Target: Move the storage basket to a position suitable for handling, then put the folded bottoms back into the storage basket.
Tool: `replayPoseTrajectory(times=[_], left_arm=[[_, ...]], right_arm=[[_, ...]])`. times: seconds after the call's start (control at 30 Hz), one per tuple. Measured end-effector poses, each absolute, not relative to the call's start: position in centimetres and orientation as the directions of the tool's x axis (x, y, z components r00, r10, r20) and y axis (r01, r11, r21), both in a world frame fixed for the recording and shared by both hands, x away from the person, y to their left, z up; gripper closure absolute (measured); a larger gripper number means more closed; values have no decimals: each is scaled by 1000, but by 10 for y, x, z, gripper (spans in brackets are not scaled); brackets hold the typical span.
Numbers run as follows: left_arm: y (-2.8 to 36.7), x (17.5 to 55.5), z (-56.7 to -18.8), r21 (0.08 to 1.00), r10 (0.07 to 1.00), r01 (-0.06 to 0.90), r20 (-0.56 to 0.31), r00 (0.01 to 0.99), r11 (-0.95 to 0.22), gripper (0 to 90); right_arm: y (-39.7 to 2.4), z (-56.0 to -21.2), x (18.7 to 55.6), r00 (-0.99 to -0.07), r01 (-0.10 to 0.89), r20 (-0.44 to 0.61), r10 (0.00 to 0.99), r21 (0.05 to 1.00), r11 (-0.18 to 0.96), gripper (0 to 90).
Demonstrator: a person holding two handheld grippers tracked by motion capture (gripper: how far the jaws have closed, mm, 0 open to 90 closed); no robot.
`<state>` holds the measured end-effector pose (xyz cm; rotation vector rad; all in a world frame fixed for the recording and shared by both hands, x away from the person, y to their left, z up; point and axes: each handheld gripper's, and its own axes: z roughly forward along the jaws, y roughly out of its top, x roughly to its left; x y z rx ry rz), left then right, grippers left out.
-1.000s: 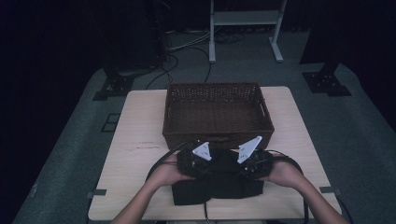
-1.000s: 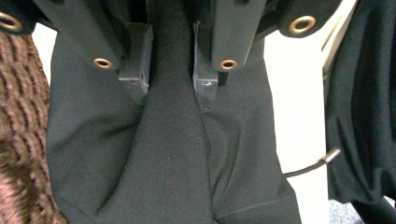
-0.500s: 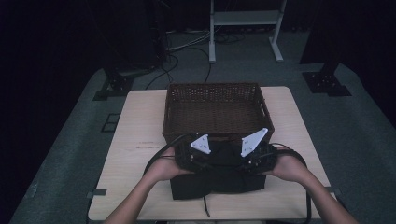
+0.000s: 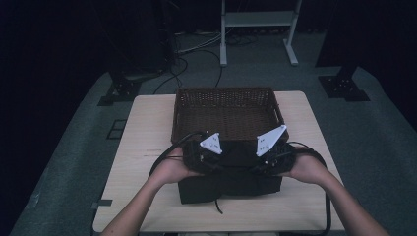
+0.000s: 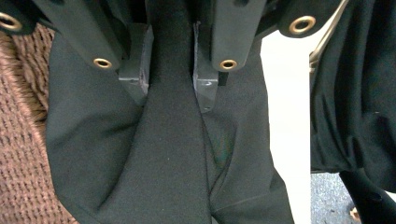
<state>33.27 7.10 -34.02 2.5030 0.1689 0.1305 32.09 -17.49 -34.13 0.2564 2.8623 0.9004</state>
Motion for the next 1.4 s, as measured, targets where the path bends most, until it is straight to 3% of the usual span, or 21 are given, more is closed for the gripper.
replayPoseTrajectory(times=[1.4], left_arm=[[71,363,-260,576,146,47,126,981,-816,718]], right_arm=[[-177,-267,350,-971,101,-110,212,615,782,722]])
